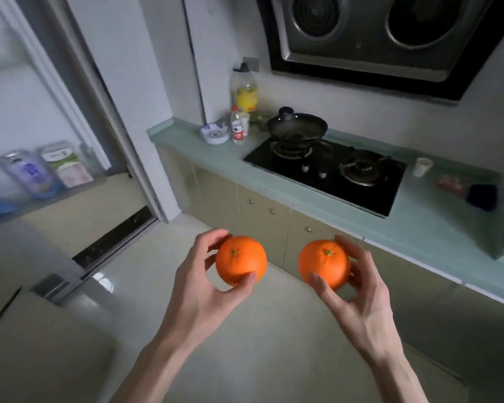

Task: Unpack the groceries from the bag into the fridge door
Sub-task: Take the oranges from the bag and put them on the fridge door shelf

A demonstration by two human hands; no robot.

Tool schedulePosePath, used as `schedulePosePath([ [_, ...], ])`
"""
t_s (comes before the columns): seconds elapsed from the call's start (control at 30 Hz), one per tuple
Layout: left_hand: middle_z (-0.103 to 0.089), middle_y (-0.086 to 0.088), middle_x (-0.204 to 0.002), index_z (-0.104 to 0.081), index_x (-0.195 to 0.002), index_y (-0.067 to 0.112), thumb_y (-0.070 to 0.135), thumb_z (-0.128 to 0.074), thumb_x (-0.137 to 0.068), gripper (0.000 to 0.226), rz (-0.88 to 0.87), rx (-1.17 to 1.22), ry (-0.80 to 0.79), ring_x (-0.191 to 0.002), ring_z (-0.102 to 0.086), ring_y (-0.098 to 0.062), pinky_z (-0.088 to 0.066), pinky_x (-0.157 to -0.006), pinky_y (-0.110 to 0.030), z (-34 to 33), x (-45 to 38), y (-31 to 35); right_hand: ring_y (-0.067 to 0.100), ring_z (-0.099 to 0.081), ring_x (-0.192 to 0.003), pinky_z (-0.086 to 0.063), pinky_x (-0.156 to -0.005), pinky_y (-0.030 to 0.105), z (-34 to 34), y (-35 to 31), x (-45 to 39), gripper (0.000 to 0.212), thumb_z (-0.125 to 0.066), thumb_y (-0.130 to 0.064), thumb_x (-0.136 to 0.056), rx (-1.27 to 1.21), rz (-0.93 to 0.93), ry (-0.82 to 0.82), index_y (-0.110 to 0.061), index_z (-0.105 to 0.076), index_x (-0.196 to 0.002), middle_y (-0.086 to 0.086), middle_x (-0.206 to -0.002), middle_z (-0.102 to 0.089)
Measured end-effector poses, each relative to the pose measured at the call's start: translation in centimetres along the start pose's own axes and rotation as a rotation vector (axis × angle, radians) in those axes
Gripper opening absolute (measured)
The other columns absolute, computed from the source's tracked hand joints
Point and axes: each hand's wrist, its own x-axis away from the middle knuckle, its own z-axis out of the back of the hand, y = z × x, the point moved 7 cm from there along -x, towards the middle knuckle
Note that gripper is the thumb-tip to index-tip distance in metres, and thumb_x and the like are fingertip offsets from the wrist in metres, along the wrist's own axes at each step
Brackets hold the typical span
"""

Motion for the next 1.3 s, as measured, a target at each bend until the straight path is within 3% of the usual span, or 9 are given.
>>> schedulePosePath([
  [0.27, -0.062, 0.029, -0.122, -0.059, -0.12, 0.042, 0.045, -0.083, -0.06, 0.064, 0.097, -0.061, 0.295, -0.114, -0.065, -0.002, -0.054, -0.096, -0.023, 14.9, 1.8, -1.2, 0.002, -0.065, -0.111, -0.049, -0.086, 0.007, -12.9, -8.5, -2.4, 0.065, -0.079, -0.057, -0.071, -0.147, 0.136, -0.225, -0.043, -0.056, -0.13, -0.026, -0.124, -0.064],
  [0.4, -0.063, 0.024, -0.124, -0.06, -0.121, 0.043, 0.049, -0.083, -0.06, 0.066, 0.128, -0.101, 0.405, -0.116, -0.063, -0.003, -0.055, -0.097, -0.033, 22.6, 3.3, -2.6, 0.004, -0.066, -0.11, -0.051, -0.087, 0.01, -20.3, -13.7, -2.7, 0.067, -0.077, -0.062, -0.069, -0.228, 0.202, -0.334, -0.043, -0.056, -0.13, -0.026, -0.123, -0.064],
  [0.53, -0.062, 0.028, -0.124, -0.059, -0.121, 0.044, 0.057, -0.081, -0.057, 0.068, 0.143, -0.123, 0.488, -0.115, -0.061, 0.003, -0.053, -0.092, -0.025, 29.9, 3.9, -3.8, 0.0, -0.067, -0.106, -0.051, -0.083, 0.008, -27.2, -18.7, -2.6, 0.068, -0.076, -0.064, -0.067, -0.297, 0.233, -0.403, -0.046, -0.057, -0.13, -0.03, -0.118, -0.064],
  [0.67, -0.06, 0.026, -0.125, -0.061, -0.122, 0.037, 0.049, -0.085, -0.058, 0.069, 0.114, -0.123, 0.559, -0.115, -0.06, 0.005, -0.05, -0.086, -0.009, 36.8, 3.4, -4.3, 0.001, -0.068, -0.105, -0.051, -0.083, 0.008, -33.7, -23.2, -2.6, 0.065, -0.079, -0.058, -0.068, -0.346, 0.266, -0.444, -0.043, -0.059, -0.128, -0.026, -0.114, -0.067],
  [0.77, -0.06, 0.016, -0.13, -0.061, -0.122, 0.037, 0.031, -0.088, -0.065, 0.064, 0.059, -0.159, 0.599, -0.122, -0.06, -0.003, -0.05, -0.094, -0.013, 41.7, 2.6, -4.5, 0.002, -0.068, -0.104, -0.051, -0.082, 0.009, -38.0, -26.1, -2.8, 0.059, -0.09, -0.045, -0.075, -0.391, 0.274, -0.448, -0.04, -0.061, -0.126, -0.024, -0.114, -0.068],
  [0.87, -0.061, 0.015, -0.132, -0.06, -0.122, 0.043, 0.03, -0.091, -0.065, 0.065, 0.018, -0.152, 0.611, -0.123, -0.061, -0.006, -0.052, -0.093, -0.016, 46.1, 1.3, -4.9, 0.003, -0.07, -0.101, -0.054, -0.081, 0.012, -41.7, -28.7, -2.9, 0.059, -0.082, -0.043, -0.072, -0.438, 0.268, -0.439, -0.04, -0.062, -0.127, -0.012, -0.118, -0.07],
  [1.0, -0.064, 0.026, -0.12, -0.063, -0.119, 0.037, 0.012, -0.091, -0.073, 0.06, -0.001, -0.126, 0.619, -0.112, -0.063, 0.005, -0.05, -0.085, -0.007, 50.6, -0.9, -4.8, 0.005, -0.071, -0.101, -0.055, -0.08, 0.015, -45.3, -32.3, -3.6, 0.056, -0.085, -0.043, -0.073, -0.472, 0.284, -0.421, -0.04, -0.063, -0.124, -0.006, -0.121, -0.07],
  [1.17, -0.065, 0.02, -0.123, -0.062, -0.12, 0.038, 0.018, -0.091, -0.073, 0.058, -0.048, -0.126, 0.637, -0.115, -0.062, 0.004, -0.053, -0.093, -0.013, 55.3, -4.4, -4.0, 0.003, -0.071, -0.1, -0.056, -0.076, 0.015, -48.0, -37.7, -6.1, 0.062, -0.081, -0.054, -0.064, -0.474, 0.328, -0.421, -0.043, -0.061, -0.122, -0.021, -0.113, -0.069],
  [1.3, -0.067, 0.019, -0.122, -0.063, -0.119, 0.04, 0.022, -0.091, -0.073, 0.057, -0.075, -0.094, 0.687, -0.11, -0.065, 0.003, -0.054, -0.086, -0.014, 58.1, -7.4, -3.6, -0.001, -0.071, -0.098, -0.055, -0.075, 0.013, -49.9, -41.7, -9.1, 0.059, -0.079, -0.054, -0.067, -0.481, 0.383, -0.415, -0.042, -0.059, -0.121, -0.02, -0.116, -0.067],
])
